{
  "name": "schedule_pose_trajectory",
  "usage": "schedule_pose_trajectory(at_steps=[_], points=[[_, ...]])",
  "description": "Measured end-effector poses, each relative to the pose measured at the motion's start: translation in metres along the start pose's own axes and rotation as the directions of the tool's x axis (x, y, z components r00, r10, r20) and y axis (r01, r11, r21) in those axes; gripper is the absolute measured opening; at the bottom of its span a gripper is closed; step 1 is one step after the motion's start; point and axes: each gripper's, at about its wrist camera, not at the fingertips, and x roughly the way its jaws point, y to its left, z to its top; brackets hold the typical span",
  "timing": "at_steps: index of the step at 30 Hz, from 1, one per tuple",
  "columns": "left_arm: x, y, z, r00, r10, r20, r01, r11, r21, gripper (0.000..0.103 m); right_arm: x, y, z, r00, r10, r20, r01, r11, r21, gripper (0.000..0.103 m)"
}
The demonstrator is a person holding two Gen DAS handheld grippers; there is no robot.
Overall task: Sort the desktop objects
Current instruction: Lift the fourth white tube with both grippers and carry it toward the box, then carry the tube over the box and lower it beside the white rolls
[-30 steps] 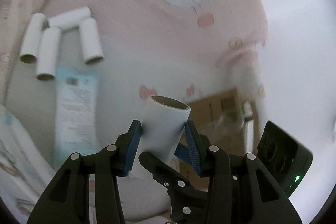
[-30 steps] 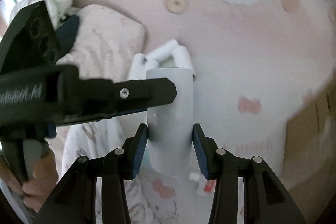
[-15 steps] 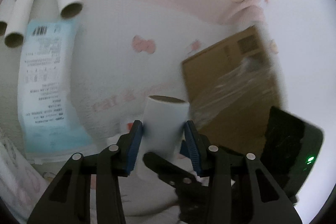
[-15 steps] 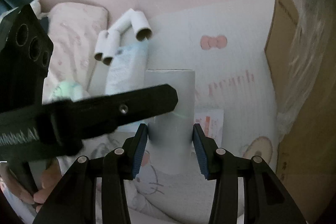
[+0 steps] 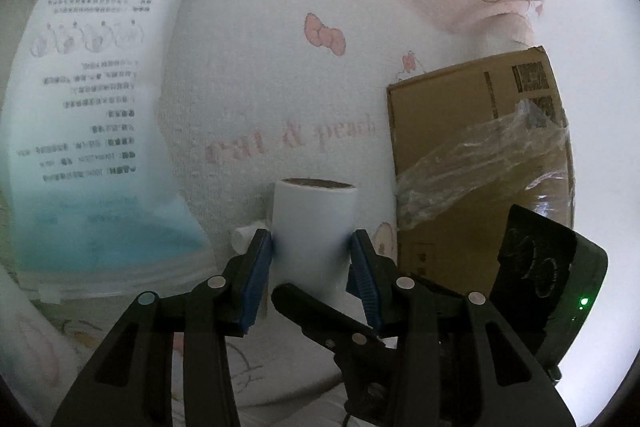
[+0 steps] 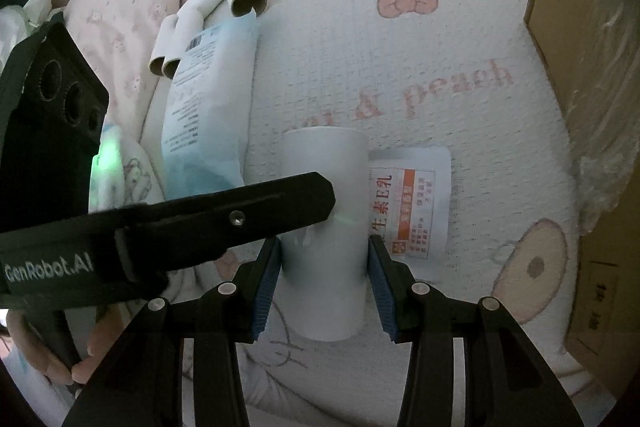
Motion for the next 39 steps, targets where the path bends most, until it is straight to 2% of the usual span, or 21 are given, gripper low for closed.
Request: schedule_pose_trajectory(at_steps=[5,12,19,23,29,32,36,39], points=[[0.001,-0.003,-0.002,1.000,0.005,-0.006,-0.005,1.000,0.007,0.047,0.000,-0.002,-0.002,1.000,0.010,0.007,-0.010,1.000,0.008,0.041],[-0.005,-0.016,-0.003,0.999,0.052,0.017,-0.052,0.997,0.052,0.047,-0.009,-0.003,-0.005,0.999,0.038,0.031,-0.040,0.999,0.037,0.041],[-0.043,-0.060,0.000,0.990,0.068,0.121,-0.086,0.984,0.154,0.047,-0.055,0.015,0.003,0.985,0.052,0.163,-0.052,0.999,-0.003,0.041],[-0.064,-0.099,0.002,0.981,0.089,0.170,-0.132,0.956,0.262,0.049,-0.099,0.030,0.008,0.963,0.036,0.269,-0.020,0.998,-0.062,0.040],[-0.091,-0.147,0.006,0.975,0.033,0.221,-0.107,0.936,0.334,0.049,-0.157,0.030,0.008,0.910,0.048,0.412,-0.031,0.998,-0.048,0.040],[-0.096,-0.168,0.008,0.975,0.019,0.222,-0.102,0.924,0.370,0.049,-0.181,0.030,0.008,0.887,0.036,0.461,-0.012,0.998,-0.055,0.040],[-0.091,-0.208,0.005,0.973,0.047,0.224,-0.148,0.875,0.461,0.052,-0.209,0.026,0.010,0.855,0.011,0.519,0.024,0.998,-0.062,0.040],[-0.085,-0.229,0.004,0.972,0.043,0.232,-0.153,0.864,0.480,0.052,-0.226,0.018,0.010,0.834,-0.013,0.551,0.058,0.996,-0.064,0.039]])
